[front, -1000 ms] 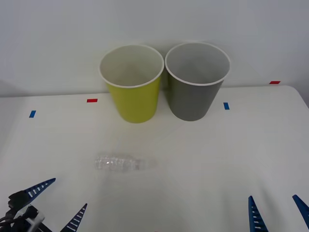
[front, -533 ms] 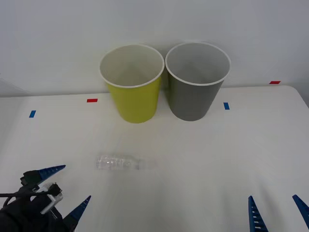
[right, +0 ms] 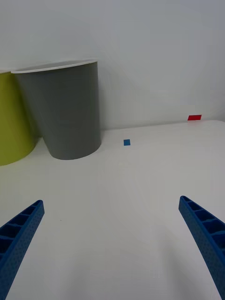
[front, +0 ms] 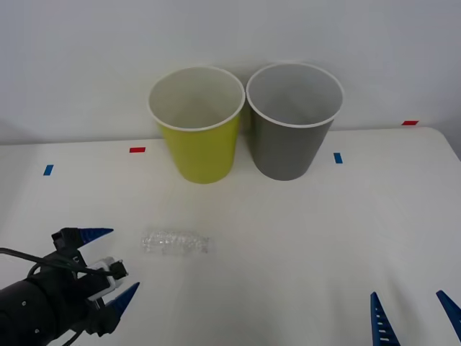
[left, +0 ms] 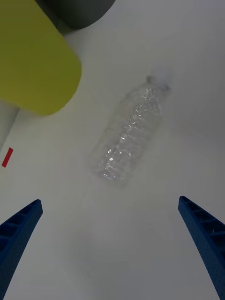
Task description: Put cans in the gray bin and PET bottles in the light green bin.
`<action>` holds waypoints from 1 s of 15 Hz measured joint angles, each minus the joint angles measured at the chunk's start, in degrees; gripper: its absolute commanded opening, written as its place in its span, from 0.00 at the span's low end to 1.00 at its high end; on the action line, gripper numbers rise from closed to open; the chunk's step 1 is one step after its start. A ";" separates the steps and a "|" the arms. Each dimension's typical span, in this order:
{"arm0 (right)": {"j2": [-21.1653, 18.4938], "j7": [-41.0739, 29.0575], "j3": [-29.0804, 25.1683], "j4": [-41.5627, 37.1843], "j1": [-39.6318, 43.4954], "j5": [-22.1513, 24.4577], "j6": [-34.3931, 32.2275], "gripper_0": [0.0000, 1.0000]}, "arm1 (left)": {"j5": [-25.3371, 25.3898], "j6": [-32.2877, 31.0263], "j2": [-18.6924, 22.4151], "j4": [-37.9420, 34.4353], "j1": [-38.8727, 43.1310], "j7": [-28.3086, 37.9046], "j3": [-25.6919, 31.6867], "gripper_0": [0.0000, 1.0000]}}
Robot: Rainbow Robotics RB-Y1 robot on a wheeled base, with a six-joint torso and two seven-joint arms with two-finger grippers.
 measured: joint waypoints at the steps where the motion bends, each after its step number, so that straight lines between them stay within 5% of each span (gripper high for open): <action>1: 0.00 0.00 0.00 0.00 0.00 0.00 0.00 1.00 | 0.07 2.20 0.29 -0.37 -1.95 -0.25 -1.16 1.00; 5: 0.00 0.00 0.00 0.00 0.00 0.00 0.00 1.00 | 2.47 10.47 1.21 -1.02 -11.61 -2.28 -7.17 1.00; 8: 0.00 0.00 0.00 0.00 0.00 0.00 0.00 1.00 | 6.44 17.29 0.32 -1.05 -18.60 -10.57 -10.98 1.00; 15: 0.00 0.00 0.00 0.00 0.00 0.00 0.00 1.00 | 13.12 36.14 -9.04 -1.05 -29.19 -28.16 -12.01 1.00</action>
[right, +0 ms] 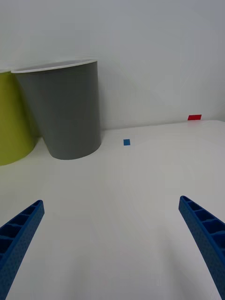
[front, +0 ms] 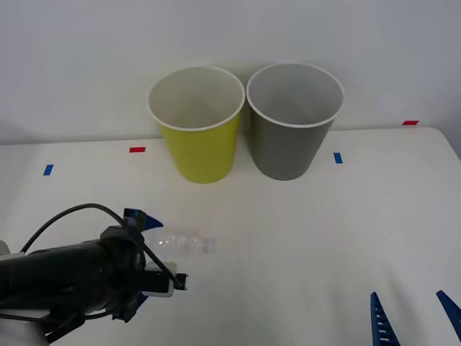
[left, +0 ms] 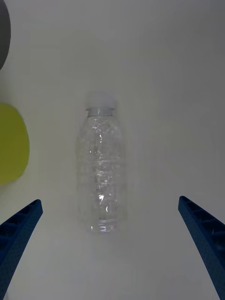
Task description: Put cans in the gray bin and PET bottles in the light green bin.
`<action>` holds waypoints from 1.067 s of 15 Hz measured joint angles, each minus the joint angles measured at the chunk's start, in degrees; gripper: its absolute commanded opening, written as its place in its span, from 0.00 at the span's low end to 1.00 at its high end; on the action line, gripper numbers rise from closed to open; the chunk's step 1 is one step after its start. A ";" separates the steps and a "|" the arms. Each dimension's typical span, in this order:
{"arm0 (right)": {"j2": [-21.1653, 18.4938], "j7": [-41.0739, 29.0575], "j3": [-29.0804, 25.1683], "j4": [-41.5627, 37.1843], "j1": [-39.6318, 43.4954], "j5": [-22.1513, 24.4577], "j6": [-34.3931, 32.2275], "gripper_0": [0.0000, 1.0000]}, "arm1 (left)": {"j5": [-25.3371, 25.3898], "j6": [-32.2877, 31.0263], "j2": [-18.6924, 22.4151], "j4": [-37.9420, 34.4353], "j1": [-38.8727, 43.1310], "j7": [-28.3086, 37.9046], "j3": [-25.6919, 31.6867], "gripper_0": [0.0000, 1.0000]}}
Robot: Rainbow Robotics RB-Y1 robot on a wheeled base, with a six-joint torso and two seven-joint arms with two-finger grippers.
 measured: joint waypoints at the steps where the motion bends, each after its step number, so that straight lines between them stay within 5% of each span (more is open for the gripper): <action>1: 0.00 0.00 0.00 0.00 0.00 0.00 0.00 1.00 | 0.57 2.20 -1.16 0.00 -1.31 -0.37 0.00 1.00; 6: 0.00 0.00 0.00 0.00 0.00 0.00 0.00 1.00 | 1.51 6.99 -5.40 3.46 -5.43 -4.83 -0.27 1.00; 16: 0.00 0.00 0.00 0.00 0.00 0.00 0.00 1.00 | 4.49 14.79 -11.67 13.44 -20.33 -2.10 -8.38 1.00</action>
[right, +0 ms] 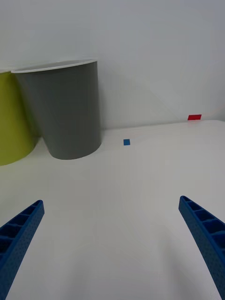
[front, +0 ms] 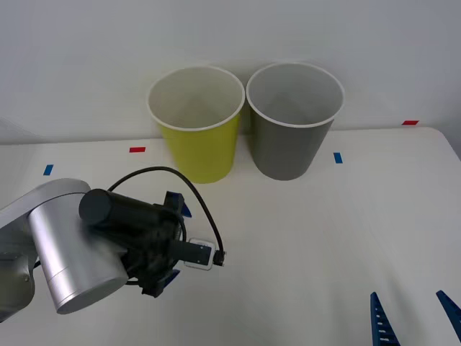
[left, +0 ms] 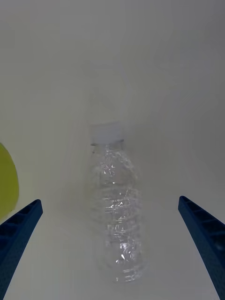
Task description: Put cans in the gray bin and PET bottles in the light green bin.
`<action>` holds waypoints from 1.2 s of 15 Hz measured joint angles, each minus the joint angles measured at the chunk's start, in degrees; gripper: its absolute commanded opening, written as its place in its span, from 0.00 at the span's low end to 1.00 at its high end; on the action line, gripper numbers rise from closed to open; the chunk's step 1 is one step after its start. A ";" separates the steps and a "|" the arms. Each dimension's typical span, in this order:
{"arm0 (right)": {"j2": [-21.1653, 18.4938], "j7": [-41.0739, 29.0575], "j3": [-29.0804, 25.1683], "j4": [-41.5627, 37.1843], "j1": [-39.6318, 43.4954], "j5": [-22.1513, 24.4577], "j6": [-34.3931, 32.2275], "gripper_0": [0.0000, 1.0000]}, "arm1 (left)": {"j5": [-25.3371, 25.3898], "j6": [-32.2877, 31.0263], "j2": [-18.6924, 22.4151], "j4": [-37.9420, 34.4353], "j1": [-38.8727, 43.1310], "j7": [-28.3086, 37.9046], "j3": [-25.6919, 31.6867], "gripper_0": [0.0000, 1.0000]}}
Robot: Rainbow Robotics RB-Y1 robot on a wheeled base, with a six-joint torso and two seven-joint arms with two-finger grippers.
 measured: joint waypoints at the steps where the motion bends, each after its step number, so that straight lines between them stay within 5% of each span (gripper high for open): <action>1: 0.00 0.00 0.00 0.00 0.00 0.00 0.00 1.00 | -0.28 0.01 -0.98 1.29 -0.39 -1.71 0.00 1.00; 18: 0.00 0.00 0.00 0.00 0.00 0.00 0.00 1.00 | 0.25 11.69 -12.56 22.89 -10.00 -4.61 0.60 1.00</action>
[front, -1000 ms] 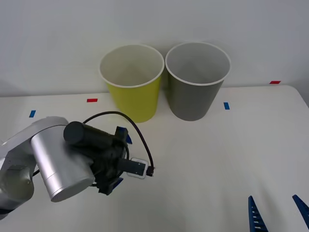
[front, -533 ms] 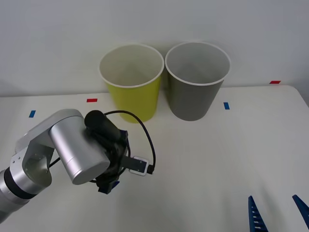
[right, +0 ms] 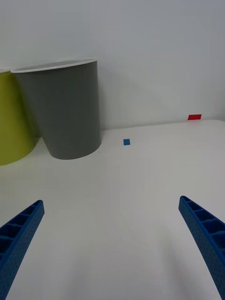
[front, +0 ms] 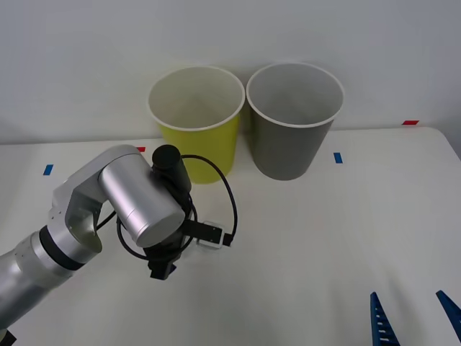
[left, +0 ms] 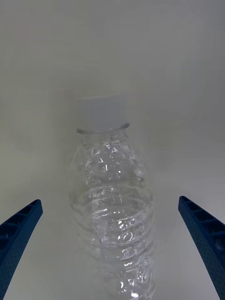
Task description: Put cans in the gray bin and PET bottles in the light green bin.
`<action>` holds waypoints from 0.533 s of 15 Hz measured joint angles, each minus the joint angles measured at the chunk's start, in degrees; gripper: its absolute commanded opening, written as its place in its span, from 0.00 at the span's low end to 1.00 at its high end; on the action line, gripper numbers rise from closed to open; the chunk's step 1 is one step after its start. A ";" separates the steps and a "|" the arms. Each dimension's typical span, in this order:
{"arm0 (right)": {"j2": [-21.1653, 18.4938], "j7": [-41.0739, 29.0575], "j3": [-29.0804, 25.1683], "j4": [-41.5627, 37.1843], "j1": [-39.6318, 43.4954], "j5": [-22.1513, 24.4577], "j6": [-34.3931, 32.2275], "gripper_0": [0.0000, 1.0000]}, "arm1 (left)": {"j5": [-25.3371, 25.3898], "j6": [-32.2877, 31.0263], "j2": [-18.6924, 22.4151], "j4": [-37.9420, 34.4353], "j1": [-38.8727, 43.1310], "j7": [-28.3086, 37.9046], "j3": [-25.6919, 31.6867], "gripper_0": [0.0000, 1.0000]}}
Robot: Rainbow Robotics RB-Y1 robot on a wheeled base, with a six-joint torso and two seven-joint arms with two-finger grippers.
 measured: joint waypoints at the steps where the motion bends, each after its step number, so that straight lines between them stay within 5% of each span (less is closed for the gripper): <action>1: 0.00 0.00 0.00 0.00 0.00 0.00 0.00 1.00 | 0.07 0.01 -0.72 1.26 -0.06 0.47 0.58 1.00; 8: 0.00 0.00 0.00 0.00 0.00 0.00 0.00 1.00 | 0.64 0.11 -2.21 5.64 -0.03 1.06 2.22 1.00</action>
